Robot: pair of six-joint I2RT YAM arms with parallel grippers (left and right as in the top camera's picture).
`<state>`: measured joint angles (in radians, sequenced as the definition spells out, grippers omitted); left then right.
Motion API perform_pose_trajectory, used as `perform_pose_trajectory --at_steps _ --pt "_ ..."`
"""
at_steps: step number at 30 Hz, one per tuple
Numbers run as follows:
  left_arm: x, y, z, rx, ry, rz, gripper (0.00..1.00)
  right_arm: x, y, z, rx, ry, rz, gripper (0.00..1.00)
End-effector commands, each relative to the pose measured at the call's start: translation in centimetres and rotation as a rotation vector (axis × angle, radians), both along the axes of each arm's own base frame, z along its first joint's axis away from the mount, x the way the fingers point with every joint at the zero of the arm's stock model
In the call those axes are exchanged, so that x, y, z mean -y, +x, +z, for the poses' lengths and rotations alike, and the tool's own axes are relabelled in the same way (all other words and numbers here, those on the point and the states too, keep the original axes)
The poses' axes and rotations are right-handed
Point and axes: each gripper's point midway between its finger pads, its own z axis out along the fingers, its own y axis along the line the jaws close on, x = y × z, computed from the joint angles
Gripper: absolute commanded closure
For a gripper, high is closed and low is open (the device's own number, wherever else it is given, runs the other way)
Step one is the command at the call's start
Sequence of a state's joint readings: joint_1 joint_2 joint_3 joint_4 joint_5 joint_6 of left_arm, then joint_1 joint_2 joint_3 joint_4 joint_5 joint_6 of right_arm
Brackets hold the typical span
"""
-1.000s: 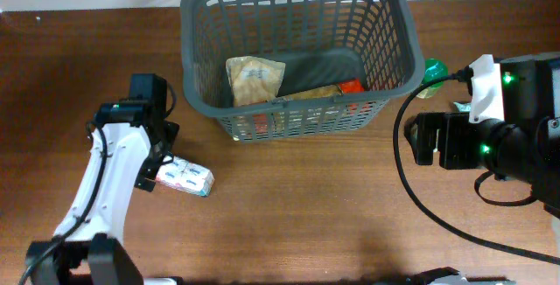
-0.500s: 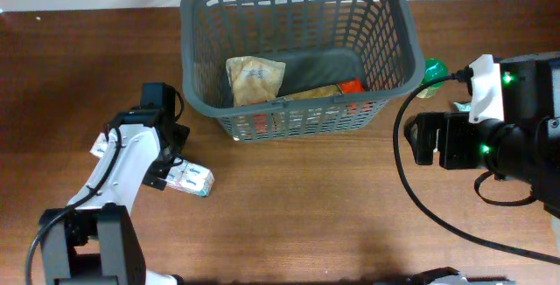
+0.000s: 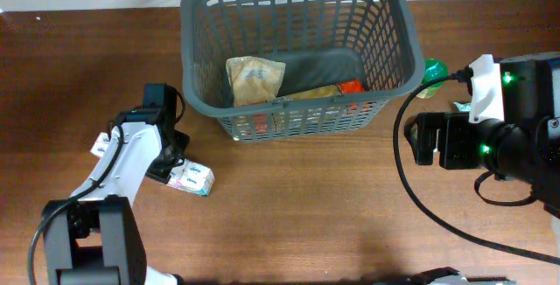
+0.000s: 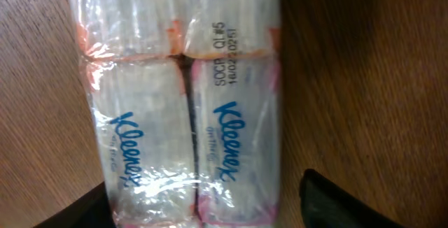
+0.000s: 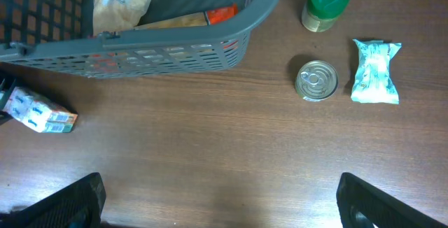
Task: Pack container
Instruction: 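Grasp the Kleenex tissue strip with the left gripper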
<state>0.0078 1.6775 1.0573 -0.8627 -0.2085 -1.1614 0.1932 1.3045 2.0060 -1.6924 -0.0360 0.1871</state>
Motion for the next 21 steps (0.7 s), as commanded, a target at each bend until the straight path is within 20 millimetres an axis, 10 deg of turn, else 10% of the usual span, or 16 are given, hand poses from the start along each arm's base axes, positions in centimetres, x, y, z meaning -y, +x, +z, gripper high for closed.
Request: perform_pose_trajectory --at_steps 1,15,21 --pt "0.2 -0.3 -0.6 -0.019 -0.014 -0.009 0.43 0.0 -0.1 -0.1 -0.006 0.007 0.0 0.01" --pt "0.2 -0.5 -0.2 -0.022 -0.015 -0.04 0.89 0.0 -0.1 -0.1 -0.006 0.007 0.0 0.01" --pt "-0.1 1.2 3.7 0.092 0.015 -0.11 0.98 0.0 -0.1 -0.1 -0.006 0.007 0.0 0.01"
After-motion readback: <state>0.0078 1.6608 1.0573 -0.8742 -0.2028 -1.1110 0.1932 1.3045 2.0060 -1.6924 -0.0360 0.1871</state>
